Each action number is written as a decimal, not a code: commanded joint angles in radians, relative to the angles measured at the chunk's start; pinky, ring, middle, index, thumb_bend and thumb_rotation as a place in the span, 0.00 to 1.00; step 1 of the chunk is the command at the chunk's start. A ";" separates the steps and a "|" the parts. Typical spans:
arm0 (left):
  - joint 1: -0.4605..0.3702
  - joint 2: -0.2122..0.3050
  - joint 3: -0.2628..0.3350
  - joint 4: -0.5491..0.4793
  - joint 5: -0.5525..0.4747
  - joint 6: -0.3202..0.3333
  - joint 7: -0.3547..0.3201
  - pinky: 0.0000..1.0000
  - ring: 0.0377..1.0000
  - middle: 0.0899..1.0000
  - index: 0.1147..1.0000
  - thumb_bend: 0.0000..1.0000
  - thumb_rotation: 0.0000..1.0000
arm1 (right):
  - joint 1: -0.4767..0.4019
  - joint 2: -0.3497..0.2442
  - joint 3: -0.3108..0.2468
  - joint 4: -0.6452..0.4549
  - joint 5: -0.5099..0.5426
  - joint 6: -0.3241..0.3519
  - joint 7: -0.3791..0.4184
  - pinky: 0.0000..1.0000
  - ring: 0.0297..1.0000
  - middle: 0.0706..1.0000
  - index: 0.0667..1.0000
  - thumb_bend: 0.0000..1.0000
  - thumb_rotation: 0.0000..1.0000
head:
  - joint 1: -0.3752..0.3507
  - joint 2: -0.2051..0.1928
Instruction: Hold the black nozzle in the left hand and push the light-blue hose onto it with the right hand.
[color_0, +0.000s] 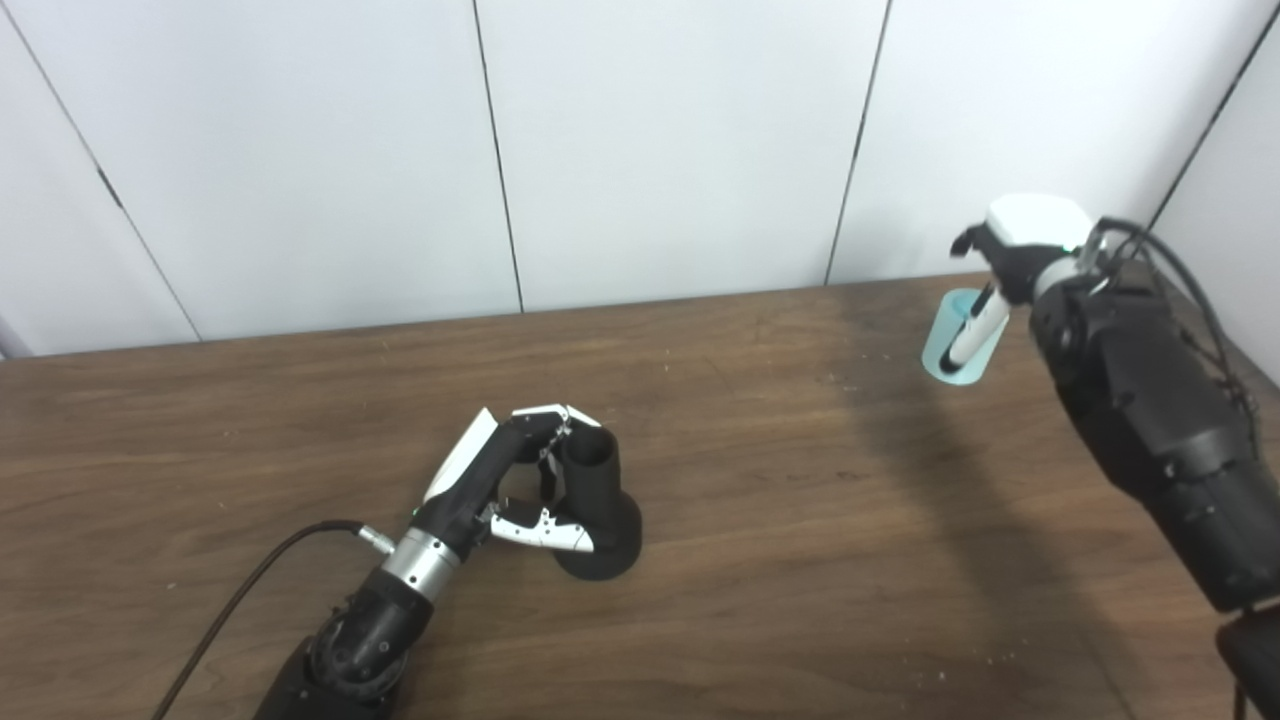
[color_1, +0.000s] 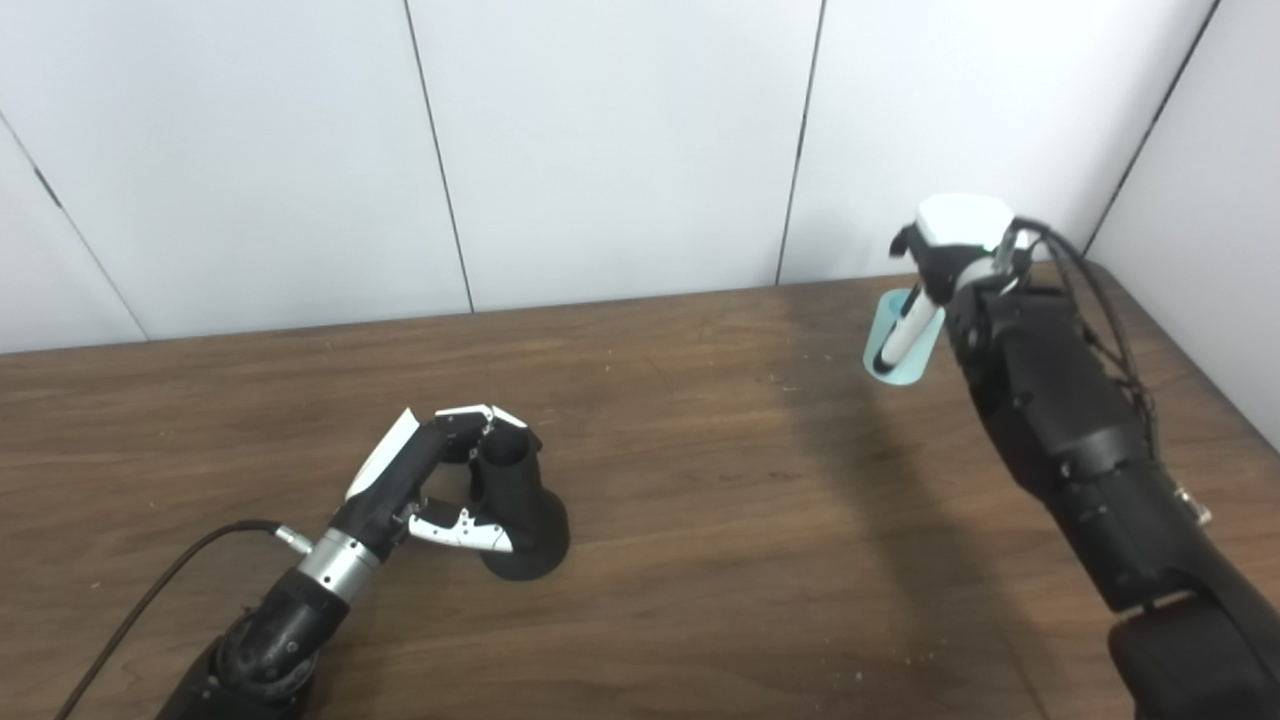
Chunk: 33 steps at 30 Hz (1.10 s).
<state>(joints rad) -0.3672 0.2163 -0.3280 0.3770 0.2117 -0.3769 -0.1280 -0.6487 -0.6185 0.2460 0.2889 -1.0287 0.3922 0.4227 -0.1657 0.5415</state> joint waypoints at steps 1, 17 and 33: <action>0.124 0.015 -0.027 0.098 0.049 0.024 -0.021 0.17 0.22 0.26 0.41 0.52 0.08 | -0.053 -0.043 -0.002 -0.013 -0.004 -0.018 -0.048 0.72 0.82 0.85 0.77 1.00 0.20 | -0.001 0.002; 0.124 0.015 -0.028 0.095 0.052 0.027 -0.021 0.17 0.22 0.26 0.41 0.52 0.08 | -0.076 -0.048 0.027 0.055 0.022 -0.026 -0.061 0.65 0.76 0.81 0.78 1.00 0.19 | 0.004 0.009; 0.125 0.018 -0.029 0.093 0.052 0.021 -0.024 0.17 0.22 0.26 0.41 0.52 0.08 | -0.064 -0.062 0.031 0.060 0.054 -0.107 -0.196 0.32 0.41 0.51 0.58 0.81 0.14 | 0.006 0.013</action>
<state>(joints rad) -0.3671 0.2173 -0.3278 0.3753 0.2117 -0.3757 -0.1291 -0.6594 -0.6420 0.2951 0.3642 -0.9729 0.3015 0.2792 -0.1595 0.5538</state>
